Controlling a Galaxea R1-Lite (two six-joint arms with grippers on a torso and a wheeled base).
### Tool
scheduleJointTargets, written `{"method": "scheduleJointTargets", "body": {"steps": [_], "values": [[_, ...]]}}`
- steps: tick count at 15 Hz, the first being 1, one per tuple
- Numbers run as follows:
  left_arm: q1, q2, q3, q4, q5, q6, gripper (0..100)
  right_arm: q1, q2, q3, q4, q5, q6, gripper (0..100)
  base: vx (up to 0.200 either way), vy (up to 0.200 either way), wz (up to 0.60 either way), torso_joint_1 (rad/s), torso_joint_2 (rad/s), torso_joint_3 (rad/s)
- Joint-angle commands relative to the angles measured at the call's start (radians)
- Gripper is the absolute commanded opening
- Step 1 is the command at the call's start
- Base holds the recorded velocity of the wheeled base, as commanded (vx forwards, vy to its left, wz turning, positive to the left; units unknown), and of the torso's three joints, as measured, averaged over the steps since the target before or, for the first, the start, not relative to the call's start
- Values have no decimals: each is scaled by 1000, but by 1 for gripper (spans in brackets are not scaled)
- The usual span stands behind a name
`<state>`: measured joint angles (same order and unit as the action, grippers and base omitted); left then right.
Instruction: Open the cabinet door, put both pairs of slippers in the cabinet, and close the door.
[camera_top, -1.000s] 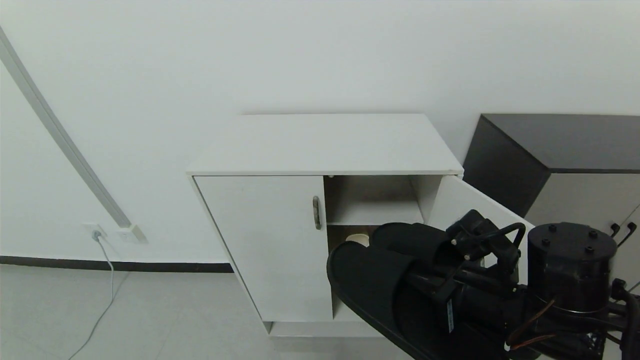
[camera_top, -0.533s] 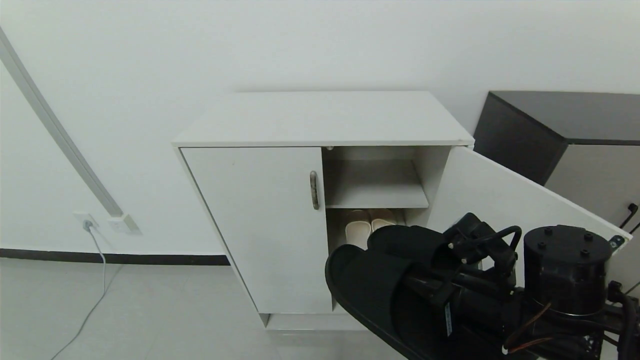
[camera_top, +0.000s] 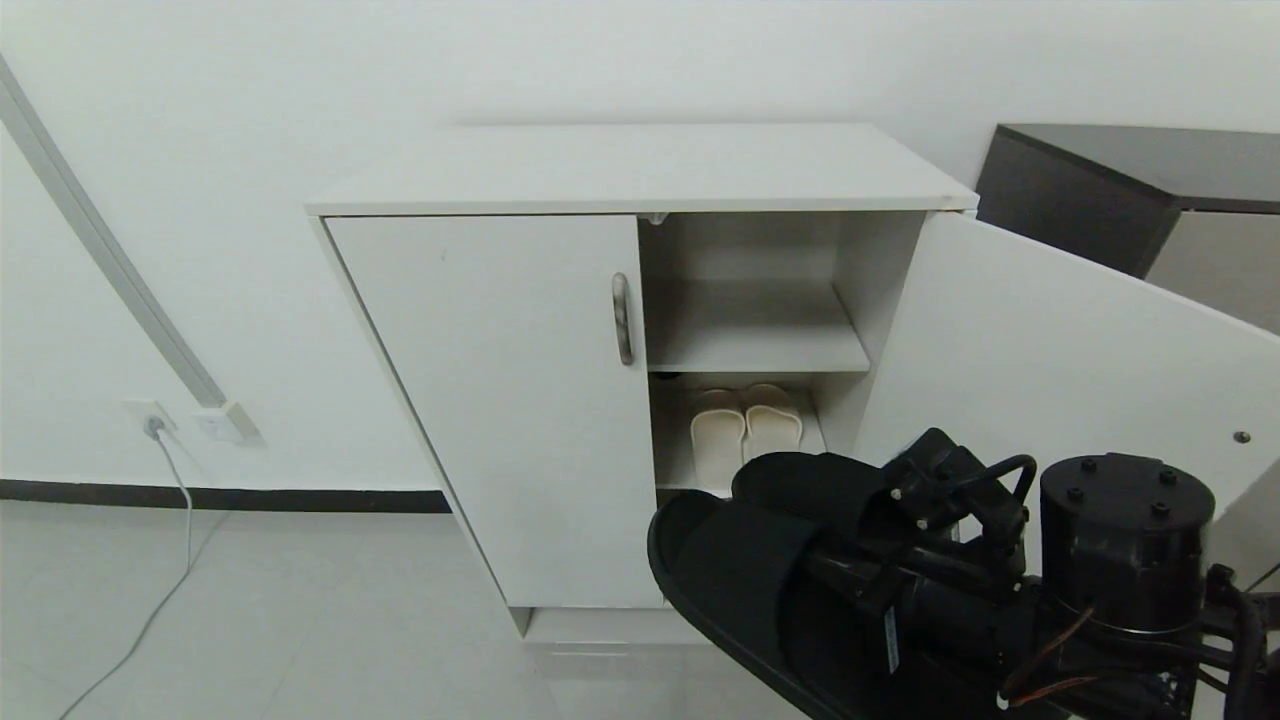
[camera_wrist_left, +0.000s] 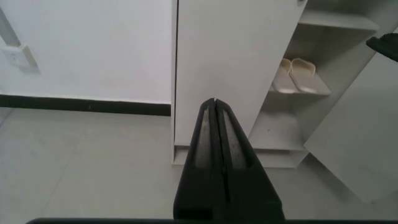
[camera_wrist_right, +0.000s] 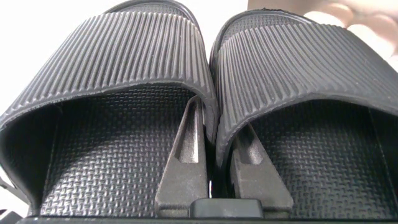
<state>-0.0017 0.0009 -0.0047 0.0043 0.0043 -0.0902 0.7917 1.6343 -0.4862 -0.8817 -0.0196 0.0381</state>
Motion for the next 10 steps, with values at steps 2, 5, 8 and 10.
{"method": "scheduleJointTargets", "body": {"steps": [2, 5, 8, 10], "values": [[0, 1, 0, 0, 0, 0, 0, 8, 3, 1, 0, 0, 0, 0, 0, 0, 0, -107, 464, 349], [0, 1, 0, 0, 0, 0, 0, 12, 3, 5, 0, 0, 0, 0, 0, 0, 0, -80, 443, 378], [-1, 1, 0, 0, 0, 0, 0, 14, 7, 5, 0, 0, -3, 0, 0, 0, 0, -31, 450, 393], [0, 1, 0, 0, 0, 0, 0, 14, 9, 6, 0, 0, -12, 0, 0, 0, 0, -7, 251, 244]]}}
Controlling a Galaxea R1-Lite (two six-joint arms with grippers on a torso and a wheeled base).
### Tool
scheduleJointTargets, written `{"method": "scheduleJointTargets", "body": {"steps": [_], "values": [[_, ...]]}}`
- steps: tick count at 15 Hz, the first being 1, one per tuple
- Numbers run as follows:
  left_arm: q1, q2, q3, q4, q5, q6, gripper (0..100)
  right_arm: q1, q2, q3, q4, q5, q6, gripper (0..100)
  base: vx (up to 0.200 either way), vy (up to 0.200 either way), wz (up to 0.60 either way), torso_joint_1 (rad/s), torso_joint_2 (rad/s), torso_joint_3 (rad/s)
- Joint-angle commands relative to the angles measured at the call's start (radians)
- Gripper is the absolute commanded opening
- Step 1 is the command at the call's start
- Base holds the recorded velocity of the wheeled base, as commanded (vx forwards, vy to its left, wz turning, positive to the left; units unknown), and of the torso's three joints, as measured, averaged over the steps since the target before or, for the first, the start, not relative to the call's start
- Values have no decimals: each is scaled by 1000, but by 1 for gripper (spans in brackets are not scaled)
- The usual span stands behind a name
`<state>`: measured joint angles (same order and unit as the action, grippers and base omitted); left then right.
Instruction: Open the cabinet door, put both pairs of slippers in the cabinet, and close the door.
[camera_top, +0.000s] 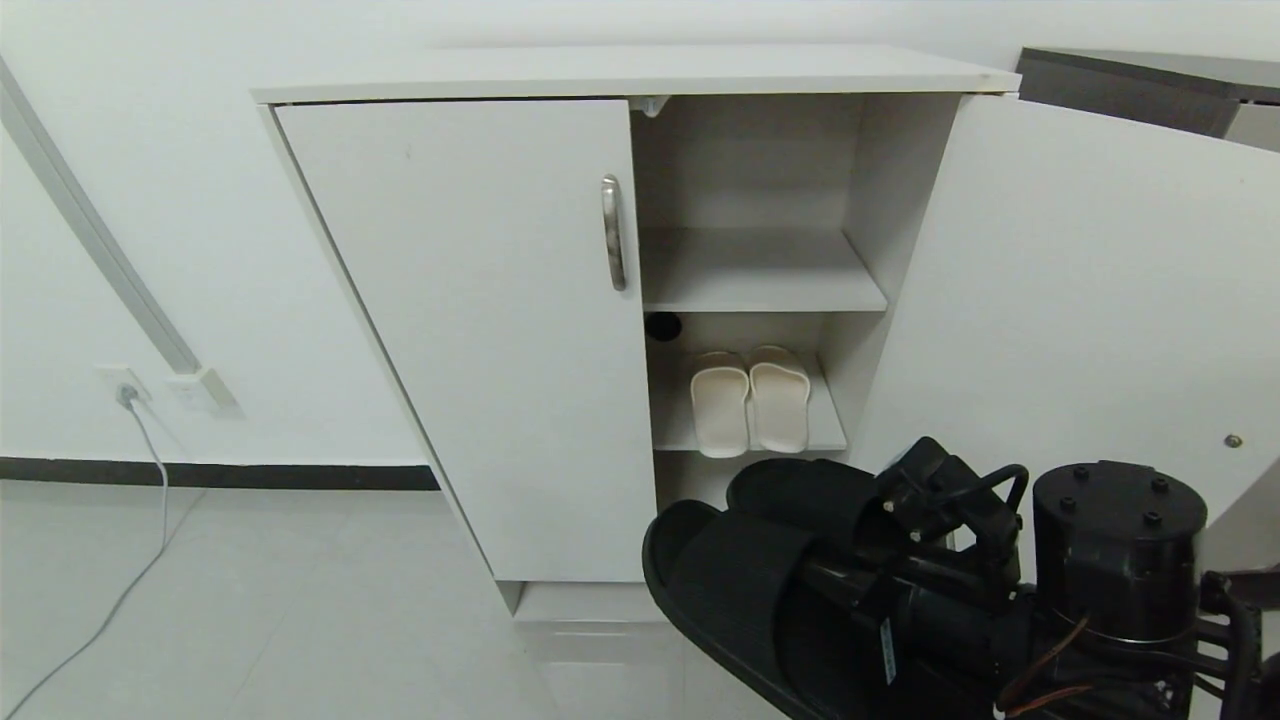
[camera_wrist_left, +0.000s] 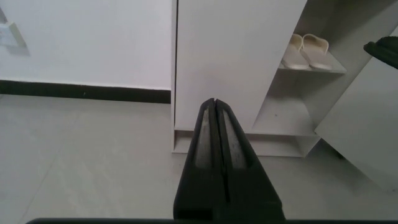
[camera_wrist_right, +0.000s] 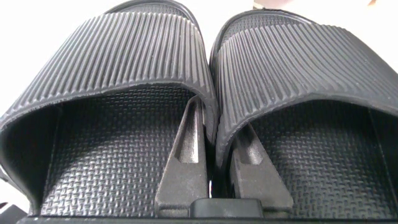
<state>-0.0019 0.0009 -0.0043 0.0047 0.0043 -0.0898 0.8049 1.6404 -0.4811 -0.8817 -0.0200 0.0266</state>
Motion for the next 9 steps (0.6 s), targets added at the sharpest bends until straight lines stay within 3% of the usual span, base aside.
{"method": "scheduleJointTargets", "body": {"steps": [1, 9], "values": [[0, 1, 0, 0, 0, -1, 0, 0, 2, 1, 0, 0, -1, 0, 0, 0, 0, 2, 100, 95], [-1, 1, 0, 0, 0, -1, 0, 5, 4, 2, 0, 3, -1, 0, 0, 0, 0, 0, 8, 5]]}}
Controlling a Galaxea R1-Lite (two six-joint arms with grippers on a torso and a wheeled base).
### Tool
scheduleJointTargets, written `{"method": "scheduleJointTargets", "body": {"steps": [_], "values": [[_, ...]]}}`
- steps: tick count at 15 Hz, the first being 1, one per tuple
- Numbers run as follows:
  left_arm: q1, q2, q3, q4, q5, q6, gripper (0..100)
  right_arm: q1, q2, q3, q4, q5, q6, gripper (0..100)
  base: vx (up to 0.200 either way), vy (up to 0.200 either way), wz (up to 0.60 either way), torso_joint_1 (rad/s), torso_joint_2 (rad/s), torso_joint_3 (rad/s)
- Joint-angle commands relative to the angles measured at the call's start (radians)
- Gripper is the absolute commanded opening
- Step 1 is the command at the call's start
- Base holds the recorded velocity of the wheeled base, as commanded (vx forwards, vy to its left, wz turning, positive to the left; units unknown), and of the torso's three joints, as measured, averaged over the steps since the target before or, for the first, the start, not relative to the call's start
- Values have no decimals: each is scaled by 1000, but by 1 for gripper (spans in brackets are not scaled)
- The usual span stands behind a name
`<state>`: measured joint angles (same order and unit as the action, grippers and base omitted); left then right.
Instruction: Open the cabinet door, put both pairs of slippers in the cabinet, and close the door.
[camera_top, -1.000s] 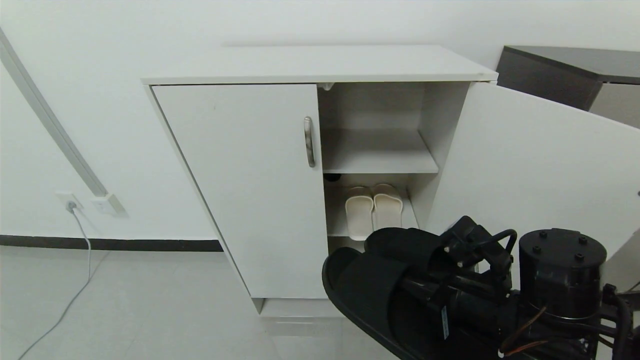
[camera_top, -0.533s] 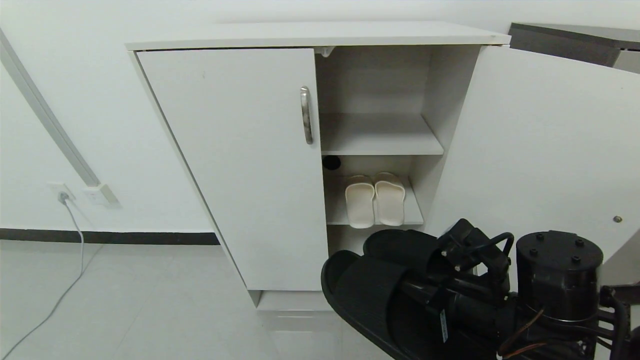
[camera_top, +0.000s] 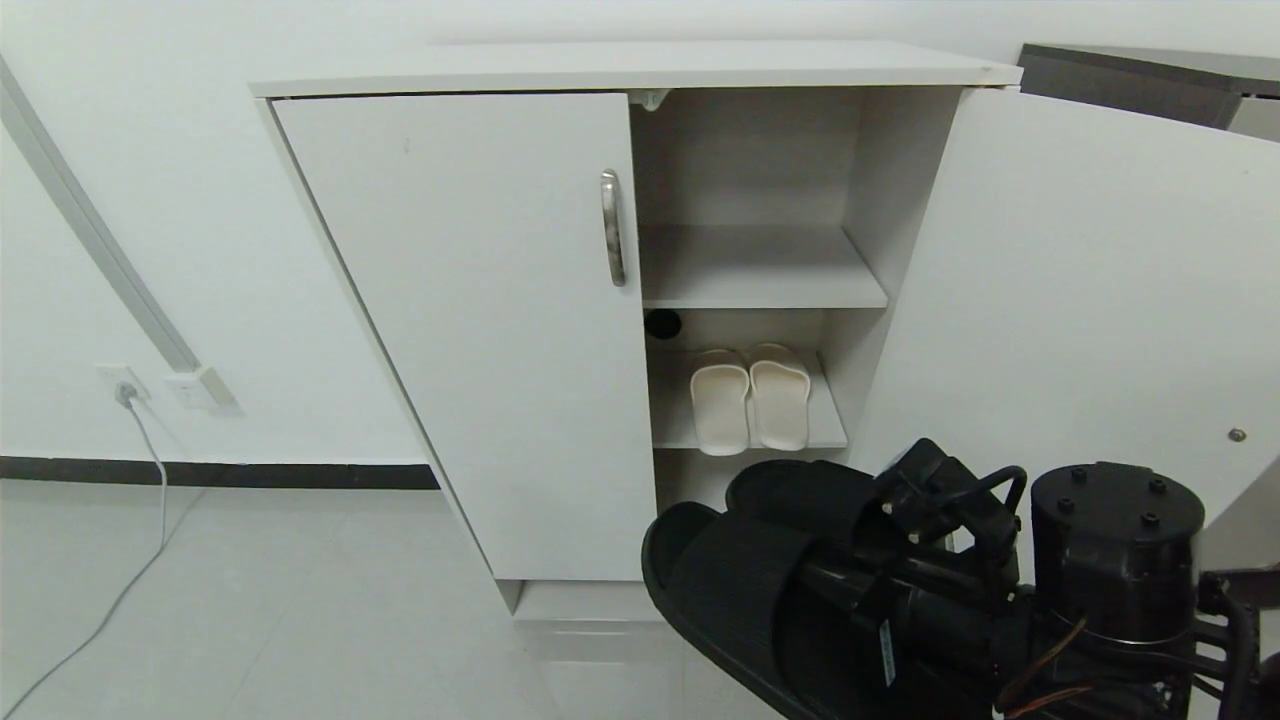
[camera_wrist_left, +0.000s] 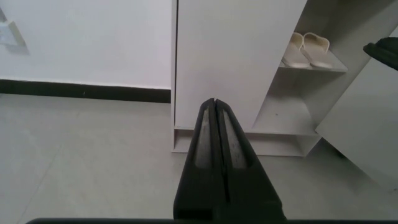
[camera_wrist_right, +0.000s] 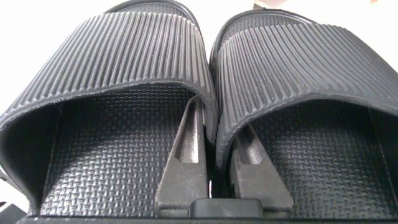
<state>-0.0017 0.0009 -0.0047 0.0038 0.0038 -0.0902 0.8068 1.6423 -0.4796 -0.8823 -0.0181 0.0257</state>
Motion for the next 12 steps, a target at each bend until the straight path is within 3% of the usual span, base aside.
{"method": "scheduleJointTargets", "body": {"steps": [1, 8, 12], "values": [[0, 1, 0, -1, 2, 0, 0, 6, 2, 3, 0, 1, 0, 0, 0, 0, 0, 0, 0, 0], [-1, 1, 0, 1, 1, 0, 0, 8, 25, 9, -6, 1, 0, 0, 0, 0, -86, 0, 0, 0], [-1, 1, 0, 1, 1, 0, 0, 18, 45, 32, -87, 1, -23, 0, 0, 0, 0, 0, 0, 0]]}}
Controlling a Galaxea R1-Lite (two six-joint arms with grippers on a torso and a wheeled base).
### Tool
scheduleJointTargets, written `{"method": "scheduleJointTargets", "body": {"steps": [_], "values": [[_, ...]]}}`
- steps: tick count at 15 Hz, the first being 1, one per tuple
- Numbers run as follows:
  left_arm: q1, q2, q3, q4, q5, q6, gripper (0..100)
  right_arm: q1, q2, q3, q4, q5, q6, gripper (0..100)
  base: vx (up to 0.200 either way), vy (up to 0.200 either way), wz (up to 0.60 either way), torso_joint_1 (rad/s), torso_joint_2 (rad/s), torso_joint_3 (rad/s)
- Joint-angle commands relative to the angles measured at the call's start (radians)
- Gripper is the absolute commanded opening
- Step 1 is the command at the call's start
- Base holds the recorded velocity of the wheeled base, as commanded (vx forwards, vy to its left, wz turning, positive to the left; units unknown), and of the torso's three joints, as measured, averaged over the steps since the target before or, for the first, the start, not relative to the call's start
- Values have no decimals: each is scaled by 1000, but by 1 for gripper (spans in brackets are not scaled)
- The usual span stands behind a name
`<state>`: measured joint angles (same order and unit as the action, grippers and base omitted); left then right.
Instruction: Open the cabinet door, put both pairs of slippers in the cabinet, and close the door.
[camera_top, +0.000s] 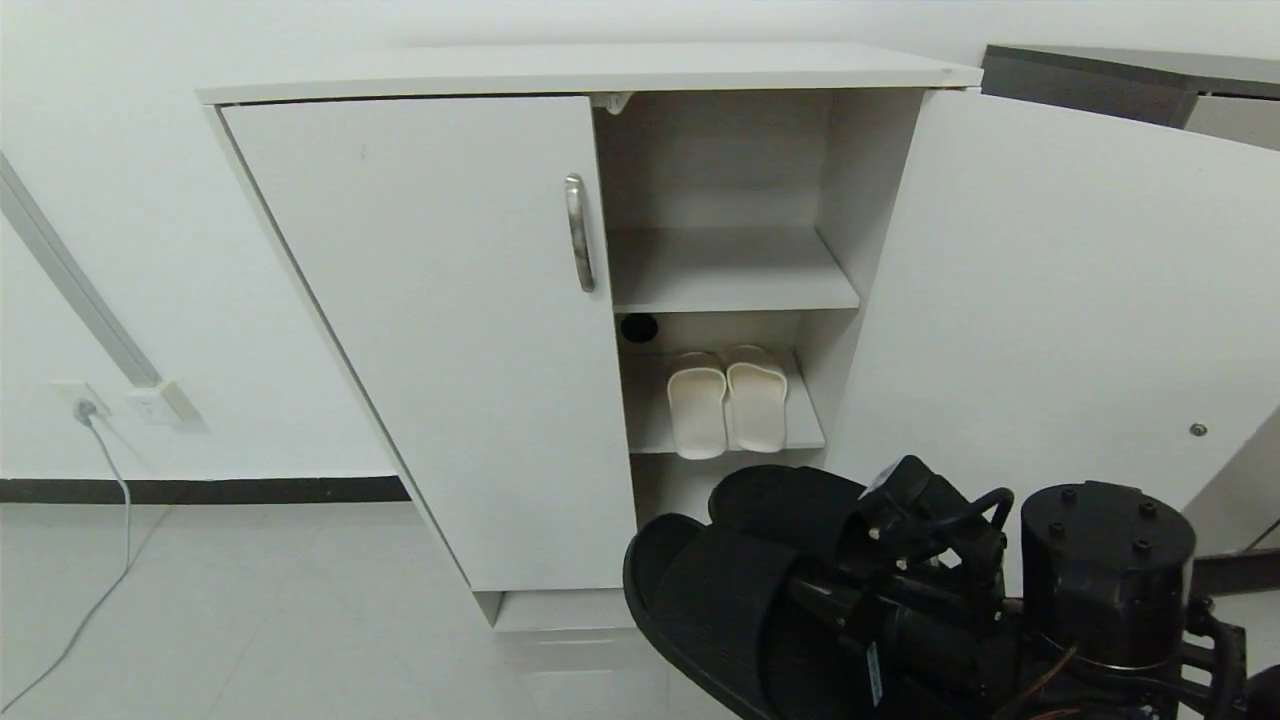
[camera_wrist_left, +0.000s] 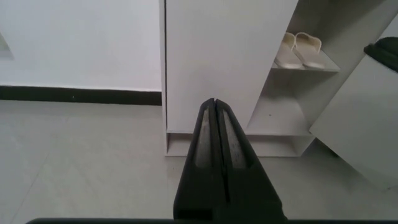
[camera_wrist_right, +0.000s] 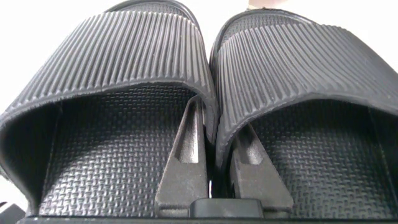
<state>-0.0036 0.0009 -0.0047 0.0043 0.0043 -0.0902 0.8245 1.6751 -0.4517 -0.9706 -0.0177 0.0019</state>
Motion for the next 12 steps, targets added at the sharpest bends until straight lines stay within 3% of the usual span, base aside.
{"method": "scheduleJointTargets", "body": {"steps": [1, 3, 4, 5, 7, 8, 10, 12], "values": [[2, 1, 0, 0, 0, 0, 0, 4, 37, -12, -25, -22, -7, 0, 0, 0, 0, 0, 0, 0], [2, 1, 0, 0, 0, 0, 0, 74, 94, -170, 113, -301, 44, 0, 0, 0, 0, 0, 0, 0], [2, 1, 0, 0, 0, 0, 0, 90, 100, -216, 158, -327, 90, 0, 0, 0, 0, 0, 0, 0], [2, 1, 0, 0, 0, 0, 0, 147, 87, -369, 375, -361, 222, 0, 0, 0, 0, 0, 0, 0], [2, 1, 0, 0, 0, 1, 0, 199, 78, -593, 747, -487, 356, 0, 0, 0, 0, 0, 0, 0], [1, 1, 0, 0, 0, 1, 0, 211, 95, -700, 865, -561, 402, 0, 0, 0, 0, 0, 0, 0], [2, 1, 0, 0, 0, 1, 0, 208, 158, -878, 981, -679, 414, 0, 0, 0, 0, 0, 0, 0], [2, 1, 0, 0, 0, 1, 0, 189, 213, -1021, 998, -786, 383, 0, 0, 0, 0, 0, 0, 0]]}}
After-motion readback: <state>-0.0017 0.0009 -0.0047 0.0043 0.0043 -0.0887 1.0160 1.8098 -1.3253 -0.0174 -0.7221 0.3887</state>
